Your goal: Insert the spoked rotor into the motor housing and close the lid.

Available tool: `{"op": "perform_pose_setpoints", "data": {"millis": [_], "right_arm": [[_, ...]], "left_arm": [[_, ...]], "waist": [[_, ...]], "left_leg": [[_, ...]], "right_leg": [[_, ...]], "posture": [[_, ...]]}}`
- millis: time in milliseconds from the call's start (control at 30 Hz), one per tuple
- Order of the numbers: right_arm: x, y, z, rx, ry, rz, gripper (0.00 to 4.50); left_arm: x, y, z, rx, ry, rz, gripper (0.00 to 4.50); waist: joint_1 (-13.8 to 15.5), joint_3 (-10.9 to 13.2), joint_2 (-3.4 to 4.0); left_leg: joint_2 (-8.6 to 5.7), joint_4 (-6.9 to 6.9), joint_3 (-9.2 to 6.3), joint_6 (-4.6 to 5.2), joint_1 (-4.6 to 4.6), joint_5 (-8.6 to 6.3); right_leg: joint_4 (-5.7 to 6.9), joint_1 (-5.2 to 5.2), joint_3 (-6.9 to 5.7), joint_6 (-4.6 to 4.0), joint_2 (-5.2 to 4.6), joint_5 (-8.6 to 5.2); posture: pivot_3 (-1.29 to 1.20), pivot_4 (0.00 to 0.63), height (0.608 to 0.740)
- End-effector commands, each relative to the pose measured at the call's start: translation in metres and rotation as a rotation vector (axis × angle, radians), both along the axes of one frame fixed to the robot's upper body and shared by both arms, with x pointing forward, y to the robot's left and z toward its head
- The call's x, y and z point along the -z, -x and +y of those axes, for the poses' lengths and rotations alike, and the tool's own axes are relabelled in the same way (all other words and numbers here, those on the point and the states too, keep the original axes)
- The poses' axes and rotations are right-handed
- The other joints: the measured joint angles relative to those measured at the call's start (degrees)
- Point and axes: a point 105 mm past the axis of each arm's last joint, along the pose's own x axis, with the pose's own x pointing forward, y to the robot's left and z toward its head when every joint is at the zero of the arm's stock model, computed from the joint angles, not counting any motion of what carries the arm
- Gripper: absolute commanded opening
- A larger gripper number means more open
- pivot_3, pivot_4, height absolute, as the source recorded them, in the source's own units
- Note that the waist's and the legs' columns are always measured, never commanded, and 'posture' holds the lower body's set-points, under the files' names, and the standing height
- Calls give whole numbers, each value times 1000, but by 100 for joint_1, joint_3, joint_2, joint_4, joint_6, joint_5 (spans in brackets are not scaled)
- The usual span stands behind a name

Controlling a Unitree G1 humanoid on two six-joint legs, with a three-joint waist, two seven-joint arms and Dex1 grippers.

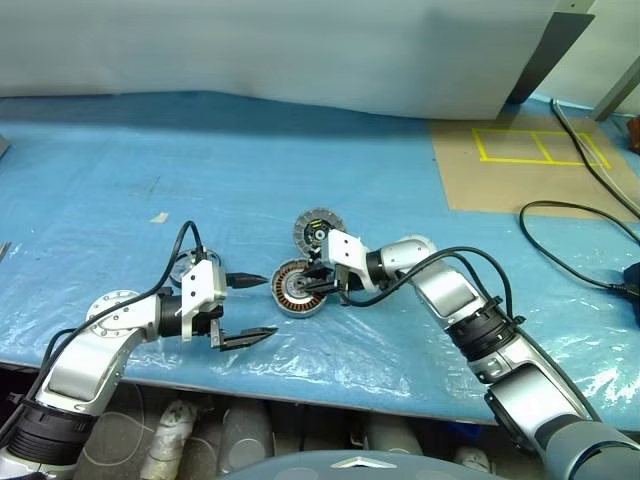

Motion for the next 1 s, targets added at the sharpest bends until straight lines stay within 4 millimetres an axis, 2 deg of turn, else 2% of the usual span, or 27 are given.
{"op": "perform_pose_setpoints", "data": {"millis": [33,400,533,567,833,1000], "right_arm": [[-6,2,4,-19,-20,-14,631],[3,0,1,-8,12,-18,631],[2,-1,1,-2,6,-22,1966],[1,-1,1,1,7,-19,1966],[-23,0,3,15,-102,39,1966],[-45,2,10,18,-192,96,1966]], "left_arm": [[-2,0,2,4,3,-32,4411],[-1,-1,3,-1,1,-36,4411],[-4,-1,2,0,0,-39,4411],[-5,-1,2,1,0,-38,4411],[-5,-1,2,-1,6,-33,4411],[2,-3,5,-6,4,-22,4411]], "waist": [[0,0,0],[0,0,0],[-1,0,0],[0,0,0],[3,0,0],[4,0,0]], "left_leg": [[0,0,0,0,0,0],[0,1,0,0,1,0],[0,2,0,0,1,0],[0,2,0,0,1,0],[0,2,0,0,0,0],[1,1,0,0,1,0]], "right_leg": [[0,0,0,0,0,0],[1,0,0,0,0,0],[2,0,0,0,0,0],[2,0,0,0,0,0],[2,1,0,0,0,0],[2,0,0,0,0,0]], "posture": [[0,150,740],[0,150,740],[0,150,740],[0,150,740],[0,150,740],[0,150,740]]}}
